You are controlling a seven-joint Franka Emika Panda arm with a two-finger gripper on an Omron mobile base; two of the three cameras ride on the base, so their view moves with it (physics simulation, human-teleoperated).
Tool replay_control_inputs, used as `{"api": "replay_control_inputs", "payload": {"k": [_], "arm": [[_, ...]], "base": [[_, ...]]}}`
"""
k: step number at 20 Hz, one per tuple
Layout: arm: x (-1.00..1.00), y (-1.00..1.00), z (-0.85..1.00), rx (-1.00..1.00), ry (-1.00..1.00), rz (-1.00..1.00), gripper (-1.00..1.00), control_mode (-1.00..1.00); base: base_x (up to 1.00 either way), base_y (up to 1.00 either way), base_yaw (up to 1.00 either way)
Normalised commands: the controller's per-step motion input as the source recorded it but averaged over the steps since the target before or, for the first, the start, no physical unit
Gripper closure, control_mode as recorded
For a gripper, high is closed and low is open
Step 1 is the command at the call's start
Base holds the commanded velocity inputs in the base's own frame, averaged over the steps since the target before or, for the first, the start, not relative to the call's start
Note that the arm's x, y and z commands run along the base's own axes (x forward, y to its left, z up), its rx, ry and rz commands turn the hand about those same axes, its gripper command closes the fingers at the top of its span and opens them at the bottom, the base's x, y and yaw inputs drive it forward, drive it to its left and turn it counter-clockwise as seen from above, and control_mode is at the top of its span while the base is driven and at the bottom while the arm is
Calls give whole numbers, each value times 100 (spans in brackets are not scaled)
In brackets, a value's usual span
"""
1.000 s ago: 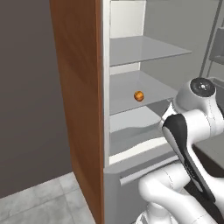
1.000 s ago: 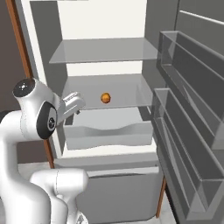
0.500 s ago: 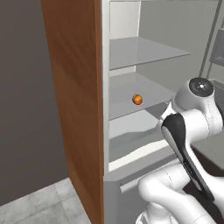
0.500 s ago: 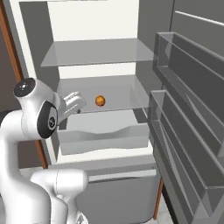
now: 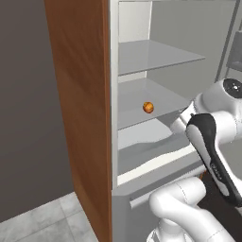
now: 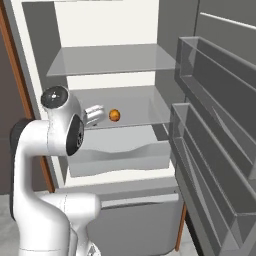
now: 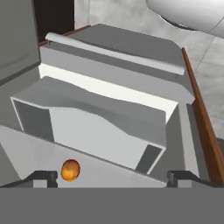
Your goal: Retrieve the pear and peach from the fridge and place them into the bowl on the dining table.
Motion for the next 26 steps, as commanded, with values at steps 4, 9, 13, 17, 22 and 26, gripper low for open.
{"api": "replay_control_inputs", "payload": {"k": [4, 9, 13, 17, 22, 26], "arm": [[16, -6, 10, 33, 1, 2, -100, -100], [34, 1, 0, 22, 1, 0, -100, -100], [36, 12, 0, 11, 8, -3, -100, -100], [35, 34, -1, 0, 5, -9, -100, -100], [40, 6, 0, 0, 4, -17, -100, -100], [48, -13, -10, 0, 5, -14, -100, -100]], "base": [[0, 0, 0], [0, 0, 0], [0, 0, 0], [0, 0, 0], [0, 0, 0], [0, 0, 0]]}}
